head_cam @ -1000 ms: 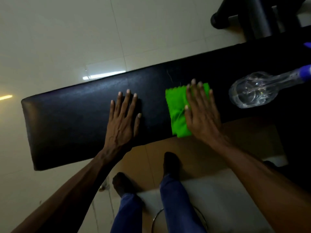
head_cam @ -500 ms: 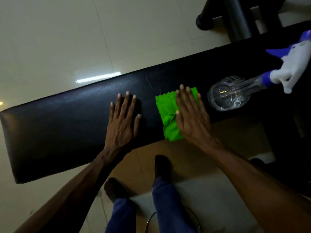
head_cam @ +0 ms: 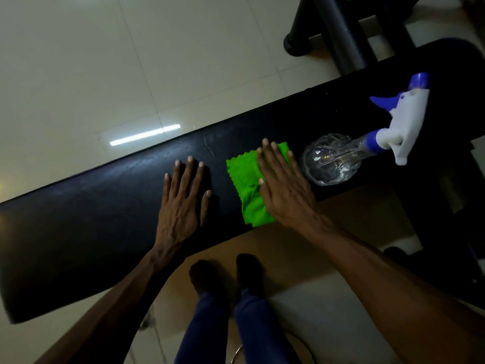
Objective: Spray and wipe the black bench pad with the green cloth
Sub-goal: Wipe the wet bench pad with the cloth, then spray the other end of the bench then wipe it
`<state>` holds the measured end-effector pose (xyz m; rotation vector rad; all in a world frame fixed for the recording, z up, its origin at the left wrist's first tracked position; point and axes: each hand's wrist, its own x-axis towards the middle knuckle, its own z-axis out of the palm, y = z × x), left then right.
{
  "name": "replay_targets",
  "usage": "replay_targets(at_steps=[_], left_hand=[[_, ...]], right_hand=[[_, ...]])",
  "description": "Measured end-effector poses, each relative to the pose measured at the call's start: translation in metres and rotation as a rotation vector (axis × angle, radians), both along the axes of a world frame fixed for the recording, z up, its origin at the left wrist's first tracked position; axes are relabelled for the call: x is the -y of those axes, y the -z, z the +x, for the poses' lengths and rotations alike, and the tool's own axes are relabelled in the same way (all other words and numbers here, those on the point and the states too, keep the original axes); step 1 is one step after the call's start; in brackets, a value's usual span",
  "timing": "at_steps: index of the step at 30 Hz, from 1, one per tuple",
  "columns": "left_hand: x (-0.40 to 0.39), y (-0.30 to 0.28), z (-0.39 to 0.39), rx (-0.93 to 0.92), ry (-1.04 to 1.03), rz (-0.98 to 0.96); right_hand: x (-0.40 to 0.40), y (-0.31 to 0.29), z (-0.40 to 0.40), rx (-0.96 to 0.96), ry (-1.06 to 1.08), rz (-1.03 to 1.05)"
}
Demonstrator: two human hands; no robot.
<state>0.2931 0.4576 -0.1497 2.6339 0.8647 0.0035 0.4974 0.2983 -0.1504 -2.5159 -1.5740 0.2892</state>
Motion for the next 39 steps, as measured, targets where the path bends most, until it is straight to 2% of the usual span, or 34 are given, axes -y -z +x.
replay_targets(at_steps=[4, 10, 13, 18, 21, 26, 30, 34, 39], left_hand=[[-0.001, 0.000, 0.010, 0.010, 0.018, -0.013], [-0.010, -0.005, 0.015, 0.012, 0.053, -0.066], [-0.012, -0.012, 0.017, 0.039, 0.067, -0.093], [-0.013, -0.022, 0.035, 0.090, 0.143, -0.140], [-0.009, -0.027, 0.050, 0.102, 0.208, -0.140], [0.005, -0.040, 0.079, 0.119, 0.264, -0.149], [0.016, -0.049, 0.104, 0.066, 0.339, -0.219], [0.028, -0.051, 0.130, 0.004, 0.337, -0.211], [0.042, -0.048, 0.148, -0.123, 0.297, -0.161]], right_hand=[[-0.051, -0.002, -0.007, 0.002, 0.231, -0.029], [-0.036, -0.012, -0.025, -0.059, 0.064, -0.068], [-0.021, -0.022, -0.026, -0.115, 0.083, -0.090], [0.008, -0.044, -0.037, -0.349, 0.184, 0.011], [0.028, -0.066, -0.038, -0.531, 0.332, 0.051], [0.065, -0.103, -0.024, -0.716, 0.547, 0.084], [0.083, -0.123, -0.002, -0.761, 0.748, 0.101], [0.087, -0.126, 0.029, -0.725, 0.913, 0.238], [0.080, -0.116, 0.062, -0.631, 0.767, 0.443]])
